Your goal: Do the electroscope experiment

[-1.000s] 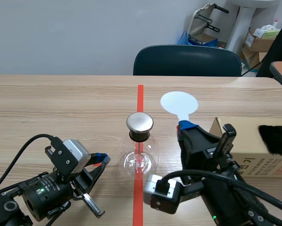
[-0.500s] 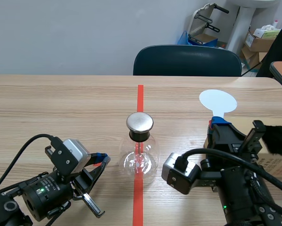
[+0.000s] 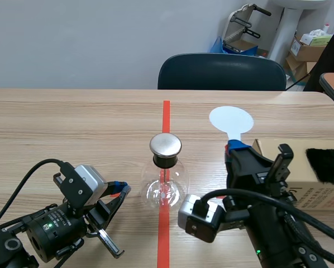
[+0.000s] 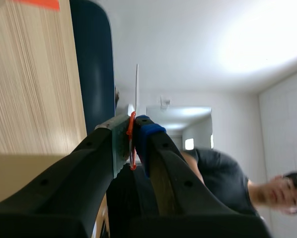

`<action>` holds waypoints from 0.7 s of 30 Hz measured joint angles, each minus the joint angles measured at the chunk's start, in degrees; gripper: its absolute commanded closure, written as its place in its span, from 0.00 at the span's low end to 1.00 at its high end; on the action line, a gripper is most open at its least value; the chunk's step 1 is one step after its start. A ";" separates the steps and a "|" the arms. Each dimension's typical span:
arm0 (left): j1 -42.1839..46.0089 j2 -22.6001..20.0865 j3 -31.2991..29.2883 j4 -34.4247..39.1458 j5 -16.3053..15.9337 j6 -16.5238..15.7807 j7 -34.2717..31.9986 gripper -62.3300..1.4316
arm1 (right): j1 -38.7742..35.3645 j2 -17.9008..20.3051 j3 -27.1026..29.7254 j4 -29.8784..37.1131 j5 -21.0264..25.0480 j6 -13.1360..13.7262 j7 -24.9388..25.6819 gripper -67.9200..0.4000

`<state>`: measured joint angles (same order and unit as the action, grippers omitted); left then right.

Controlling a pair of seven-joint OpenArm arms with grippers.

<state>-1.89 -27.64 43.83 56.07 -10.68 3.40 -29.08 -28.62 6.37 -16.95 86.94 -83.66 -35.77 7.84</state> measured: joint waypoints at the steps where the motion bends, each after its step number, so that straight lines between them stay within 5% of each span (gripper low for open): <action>1: 0.00 0.00 0.00 0.00 0.00 0.00 0.00 0.89 | 0.00 0.00 0.00 0.00 0.00 0.00 1.86 0.98; 12: 0.00 0.00 0.00 0.00 0.00 0.00 0.00 0.89 | 0.00 0.00 0.00 0.00 0.00 0.00 18.49 0.98; 21: 0.00 0.00 0.00 0.00 0.00 0.00 0.00 0.89 | 0.00 0.00 0.00 0.00 0.00 0.00 23.54 0.98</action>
<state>-1.89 -27.64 43.83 56.07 -10.68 3.40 -29.08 -28.62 6.37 -16.95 86.94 -83.66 -35.77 31.38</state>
